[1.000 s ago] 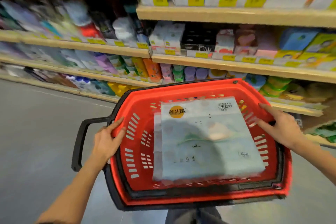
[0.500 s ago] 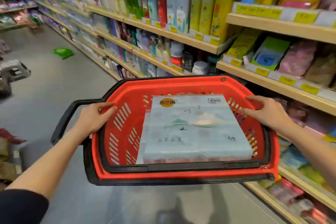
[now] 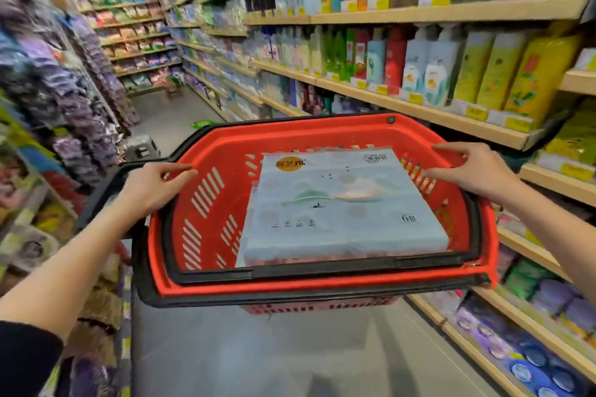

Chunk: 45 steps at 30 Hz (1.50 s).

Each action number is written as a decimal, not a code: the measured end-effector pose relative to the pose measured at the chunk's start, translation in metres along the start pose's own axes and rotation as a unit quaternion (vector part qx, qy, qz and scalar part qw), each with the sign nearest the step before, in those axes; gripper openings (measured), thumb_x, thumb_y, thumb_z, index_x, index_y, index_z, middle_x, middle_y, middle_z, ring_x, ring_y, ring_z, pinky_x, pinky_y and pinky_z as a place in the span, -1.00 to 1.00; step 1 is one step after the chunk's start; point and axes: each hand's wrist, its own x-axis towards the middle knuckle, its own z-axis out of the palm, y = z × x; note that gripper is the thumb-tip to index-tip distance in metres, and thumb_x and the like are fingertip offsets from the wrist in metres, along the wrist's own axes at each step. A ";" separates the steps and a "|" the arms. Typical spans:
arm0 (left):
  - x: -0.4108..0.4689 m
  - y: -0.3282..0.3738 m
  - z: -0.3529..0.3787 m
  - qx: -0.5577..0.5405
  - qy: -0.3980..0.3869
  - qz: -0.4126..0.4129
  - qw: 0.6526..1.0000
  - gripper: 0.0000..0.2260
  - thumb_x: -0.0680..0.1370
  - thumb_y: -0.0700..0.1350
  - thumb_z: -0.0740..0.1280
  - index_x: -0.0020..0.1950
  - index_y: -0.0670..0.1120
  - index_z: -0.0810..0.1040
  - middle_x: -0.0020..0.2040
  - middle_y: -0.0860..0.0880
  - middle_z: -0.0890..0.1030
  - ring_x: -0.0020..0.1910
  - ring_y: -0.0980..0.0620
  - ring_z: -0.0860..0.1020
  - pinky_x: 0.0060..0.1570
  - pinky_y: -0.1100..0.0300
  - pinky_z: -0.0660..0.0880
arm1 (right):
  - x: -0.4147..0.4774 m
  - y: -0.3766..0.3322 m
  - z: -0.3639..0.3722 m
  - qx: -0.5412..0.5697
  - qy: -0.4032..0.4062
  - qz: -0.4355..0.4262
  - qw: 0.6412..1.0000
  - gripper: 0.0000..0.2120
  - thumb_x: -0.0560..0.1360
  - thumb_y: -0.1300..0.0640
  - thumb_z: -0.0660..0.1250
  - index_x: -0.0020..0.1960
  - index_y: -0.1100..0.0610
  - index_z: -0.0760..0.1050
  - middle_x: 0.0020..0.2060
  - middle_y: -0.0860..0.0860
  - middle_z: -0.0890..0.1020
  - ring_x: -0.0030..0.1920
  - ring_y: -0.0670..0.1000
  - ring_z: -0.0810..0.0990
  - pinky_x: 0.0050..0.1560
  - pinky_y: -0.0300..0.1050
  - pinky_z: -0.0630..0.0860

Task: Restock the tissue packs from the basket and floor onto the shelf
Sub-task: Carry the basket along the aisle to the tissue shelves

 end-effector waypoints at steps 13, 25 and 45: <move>0.108 -0.075 -0.025 0.037 0.064 -0.094 0.993 -0.61 0.40 0.32 0.27 0.08 0.14 0.63 -0.01 -0.18 0.64 0.04 -0.17 0.56 -0.06 0.07 0.41 | 0.179 -0.079 0.104 0.119 -0.084 -0.057 0.988 -0.41 0.21 -0.01 0.55 0.21 0.02 0.52 0.14 0.10 0.58 0.03 -0.04 0.46 0.00 -0.18 0.34; 0.229 -0.103 -0.012 0.051 0.112 -0.193 0.973 -0.57 0.40 0.32 0.25 0.10 0.10 0.62 0.07 -0.17 0.63 0.03 -0.17 0.56 -0.10 0.08 0.41 | 0.385 -0.166 0.180 0.130 -0.157 -0.154 0.967 -0.47 0.31 0.16 0.50 0.26 0.13 0.47 -0.03 0.00 0.49 -0.15 -0.07 0.46 -0.47 -0.50 0.33; 0.540 -0.319 -0.032 0.071 0.111 -0.180 0.975 -0.56 0.37 0.36 0.26 0.10 0.16 0.61 0.01 -0.15 0.65 0.04 -0.15 0.56 -0.07 0.08 0.41 | 0.622 -0.325 0.421 0.120 -0.139 -0.142 0.973 -0.43 0.23 -0.02 0.54 0.21 0.02 0.53 0.00 0.06 0.57 0.11 0.05 0.51 0.04 -0.12 0.39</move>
